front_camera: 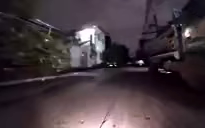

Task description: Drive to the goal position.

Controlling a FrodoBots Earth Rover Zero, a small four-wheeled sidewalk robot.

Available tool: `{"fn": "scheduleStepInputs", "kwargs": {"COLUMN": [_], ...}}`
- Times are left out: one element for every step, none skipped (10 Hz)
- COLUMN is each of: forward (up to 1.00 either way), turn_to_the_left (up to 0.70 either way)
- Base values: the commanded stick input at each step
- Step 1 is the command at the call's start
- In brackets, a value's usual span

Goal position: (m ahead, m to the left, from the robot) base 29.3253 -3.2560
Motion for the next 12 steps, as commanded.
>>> {"fn": "scheduleStepInputs", "kwargs": {"forward": [1.0,1.0,1.0,1.0,1.0,1.0,1.0,1.0,1.0,1.0,1.0,1.0], "turn_to_the_left": [0.0,-0.21,-0.11,-0.12,-0.17,0.0,0.0,0.0,0.0,-0.06,-0.27,-0.27]}}
